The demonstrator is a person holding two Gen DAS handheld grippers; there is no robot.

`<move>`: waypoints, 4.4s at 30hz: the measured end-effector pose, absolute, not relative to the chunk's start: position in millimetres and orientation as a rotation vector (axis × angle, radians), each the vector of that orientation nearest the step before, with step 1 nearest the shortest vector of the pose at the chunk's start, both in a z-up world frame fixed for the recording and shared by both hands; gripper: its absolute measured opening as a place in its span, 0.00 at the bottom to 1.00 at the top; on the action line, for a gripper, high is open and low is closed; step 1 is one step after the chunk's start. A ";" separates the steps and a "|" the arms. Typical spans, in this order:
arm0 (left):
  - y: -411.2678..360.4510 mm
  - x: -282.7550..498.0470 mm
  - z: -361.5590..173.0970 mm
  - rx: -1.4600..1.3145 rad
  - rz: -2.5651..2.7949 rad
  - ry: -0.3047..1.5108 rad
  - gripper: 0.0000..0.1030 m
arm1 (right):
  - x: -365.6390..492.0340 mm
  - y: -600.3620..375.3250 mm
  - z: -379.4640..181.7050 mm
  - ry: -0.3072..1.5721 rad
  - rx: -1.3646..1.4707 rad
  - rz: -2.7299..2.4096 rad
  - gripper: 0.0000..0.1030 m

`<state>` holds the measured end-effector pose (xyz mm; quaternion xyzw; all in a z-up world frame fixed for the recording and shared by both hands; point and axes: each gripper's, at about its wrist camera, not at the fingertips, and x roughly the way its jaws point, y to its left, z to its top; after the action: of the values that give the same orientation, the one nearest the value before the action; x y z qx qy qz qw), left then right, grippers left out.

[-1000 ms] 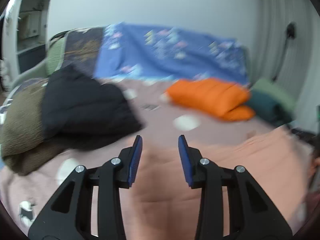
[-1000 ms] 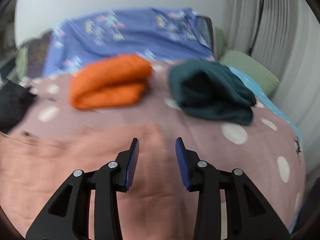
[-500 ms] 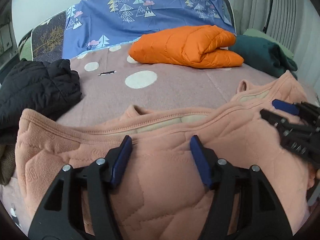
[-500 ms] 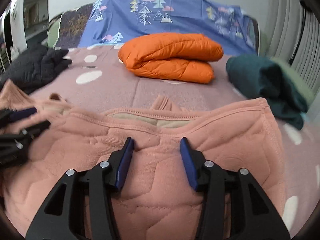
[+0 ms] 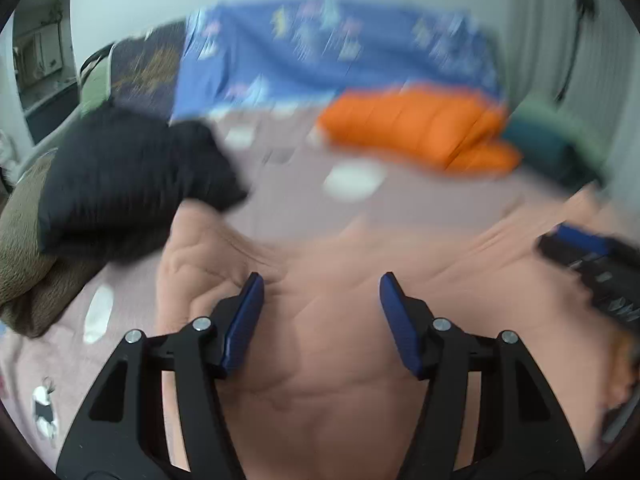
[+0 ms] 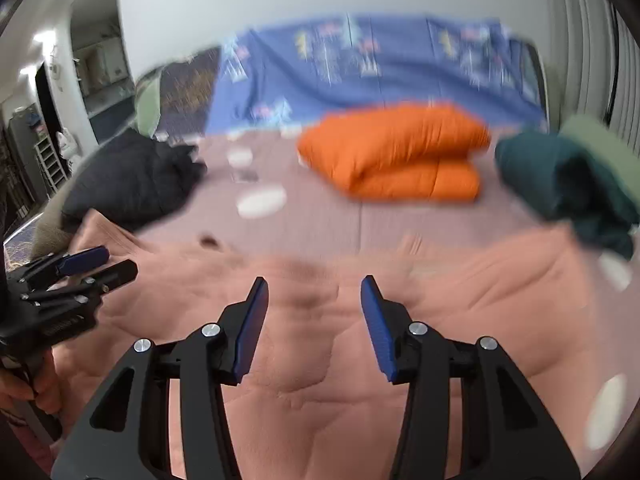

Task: Fold large clothes
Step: 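Press and straighten the folded jacket edges with both grippers, then grasp the folded peach jacket edge with the right gripper while the left gripper grasps it too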

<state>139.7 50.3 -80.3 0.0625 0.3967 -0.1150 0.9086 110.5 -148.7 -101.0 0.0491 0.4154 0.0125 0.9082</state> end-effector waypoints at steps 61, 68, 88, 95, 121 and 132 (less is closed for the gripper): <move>153.8 175.2 -117.6 -0.240 -0.555 0.992 0.84 | 116.3 -111.1 -92.5 0.881 0.053 0.058 0.26; 155.8 190.9 -126.7 -0.313 -0.606 1.038 0.87 | 42.4 -86.6 -43.0 0.746 -0.016 0.166 0.50; 164.1 198.9 -133.7 -0.361 -0.635 1.045 0.92 | -47.8 122.6 -113.1 0.581 -0.775 0.473 0.72; 161.2 183.7 -101.9 -0.352 -0.665 0.953 0.34 | -28.6 79.3 -64.5 0.590 -0.449 0.489 0.26; -48.7 129.2 66.1 0.017 -0.781 0.727 0.31 | -83.7 -132.9 23.7 0.405 0.157 0.335 0.25; -118.4 118.8 66.6 0.100 -0.816 0.731 0.31 | -103.4 -190.7 11.7 0.414 0.325 0.286 0.24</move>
<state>118.8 -118.4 66.6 0.0475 0.3475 -0.3878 0.8524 -103.4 -190.7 11.7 0.1603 0.2037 0.1408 0.9555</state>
